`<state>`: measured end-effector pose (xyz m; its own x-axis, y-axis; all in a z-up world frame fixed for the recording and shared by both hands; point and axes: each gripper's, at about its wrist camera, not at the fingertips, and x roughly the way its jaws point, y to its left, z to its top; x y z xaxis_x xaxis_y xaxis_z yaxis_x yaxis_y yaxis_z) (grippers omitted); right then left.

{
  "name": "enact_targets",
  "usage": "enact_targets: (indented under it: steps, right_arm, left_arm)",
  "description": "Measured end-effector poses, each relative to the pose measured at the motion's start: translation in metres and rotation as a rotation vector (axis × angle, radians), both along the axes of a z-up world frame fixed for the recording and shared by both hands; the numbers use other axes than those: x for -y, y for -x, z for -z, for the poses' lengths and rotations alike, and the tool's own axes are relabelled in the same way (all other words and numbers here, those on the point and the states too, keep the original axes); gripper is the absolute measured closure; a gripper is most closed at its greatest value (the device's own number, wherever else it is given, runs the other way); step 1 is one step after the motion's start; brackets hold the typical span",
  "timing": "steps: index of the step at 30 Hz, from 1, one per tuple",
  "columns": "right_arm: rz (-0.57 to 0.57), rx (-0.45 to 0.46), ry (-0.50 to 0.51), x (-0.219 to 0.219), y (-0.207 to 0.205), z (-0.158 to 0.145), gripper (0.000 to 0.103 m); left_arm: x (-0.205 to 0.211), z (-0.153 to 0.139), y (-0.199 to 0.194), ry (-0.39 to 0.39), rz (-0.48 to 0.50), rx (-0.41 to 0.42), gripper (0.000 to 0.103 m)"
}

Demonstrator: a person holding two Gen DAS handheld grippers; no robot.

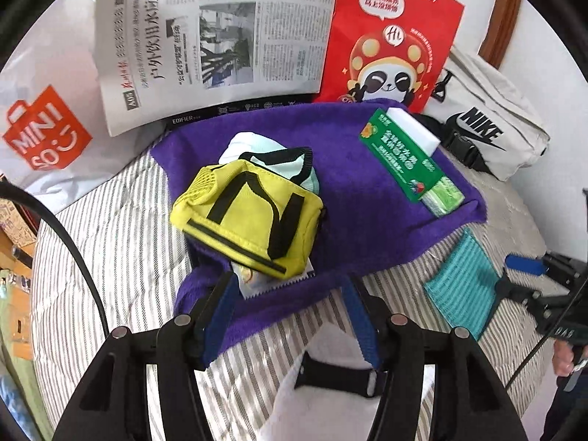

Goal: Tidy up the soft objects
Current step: 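Open the left gripper to release the pouch while the right gripper withdraws, then move the right gripper to the teal striped cloth on the bed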

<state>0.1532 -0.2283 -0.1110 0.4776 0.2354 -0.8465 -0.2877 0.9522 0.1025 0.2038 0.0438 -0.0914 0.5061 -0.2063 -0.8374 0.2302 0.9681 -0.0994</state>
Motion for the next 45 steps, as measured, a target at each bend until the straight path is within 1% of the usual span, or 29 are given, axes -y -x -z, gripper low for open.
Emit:
enact_targets:
  steps: [2,7,8,13,16,17,20,22,26,31,33,35,37,39,41,42,44,45]
  right_arm:
    - [-0.018,0.000,0.012,-0.003,0.012,0.008,0.049]
    - [-0.080,0.026,0.061,-0.021,0.040,0.026,0.049]
    - [-0.089,0.044,0.073,-0.025,0.045,0.028,0.049]
    - [-0.131,0.128,0.220,-0.044,0.058,0.044,0.049]
    - [-0.146,0.152,0.293,-0.050,0.056,0.054,0.049]
    - [-0.148,0.174,0.297,-0.051,0.057,0.054,0.049]
    - [-0.161,0.202,0.332,-0.055,0.059,0.053,0.049]
    - [-0.181,0.228,0.377,-0.061,0.062,0.053,0.049]
    - [-0.204,0.261,0.415,-0.066,0.066,0.054,0.048]
    - [-0.170,0.261,0.395,-0.062,0.055,0.053,0.048]
    - [-0.159,0.276,0.415,-0.064,0.050,0.052,0.056]
    - [-0.145,0.295,0.460,-0.066,0.044,0.053,0.073]
    - [-0.158,0.275,0.433,-0.064,0.039,0.050,0.074]
    - [-0.166,0.275,0.401,-0.062,0.039,0.047,0.074]
    - [-0.163,0.309,0.421,-0.062,0.044,0.041,0.075]
    - [-0.168,0.348,0.436,-0.062,0.049,0.036,0.076]
    - [-0.159,0.395,0.458,-0.061,0.053,0.029,0.077]
    - [-0.149,0.402,0.460,-0.059,0.052,0.026,0.077]
  left_arm:
    - [-0.003,-0.005,0.010,0.014,0.005,0.016,0.042]
    - [-0.004,-0.007,0.025,0.036,0.007,0.027,0.041]
    - [-0.005,-0.007,0.027,0.040,0.008,0.028,0.041]
    - [-0.006,-0.007,0.038,0.032,0.014,0.029,0.041]
    - [-0.011,-0.008,0.042,0.036,0.006,0.034,0.041]
    - [-0.013,-0.009,0.043,0.042,0.003,0.035,0.041]
    - [-0.017,-0.008,0.045,0.050,-0.005,0.032,0.041]
    - [-0.018,-0.007,0.046,0.052,-0.006,0.030,0.041]
    - [-0.017,-0.004,0.046,0.063,0.002,0.024,0.041]
    - [-0.012,0.001,0.043,0.067,0.007,0.016,0.041]
    - [-0.012,0.002,0.043,0.067,0.009,0.013,0.041]
    - [-0.011,0.004,0.043,0.065,0.008,0.013,0.041]
    - [-0.013,0.007,0.042,0.067,-0.001,0.003,0.041]
    - [-0.014,0.008,0.042,0.074,-0.005,0.000,0.041]
    - [-0.015,0.007,0.042,0.076,-0.005,0.000,0.041]
    - [-0.015,0.007,0.043,0.075,-0.005,0.002,0.041]
    - [-0.015,0.005,0.043,0.071,-0.004,0.004,0.041]
    - [-0.015,0.005,0.043,0.071,-0.003,0.005,0.041]
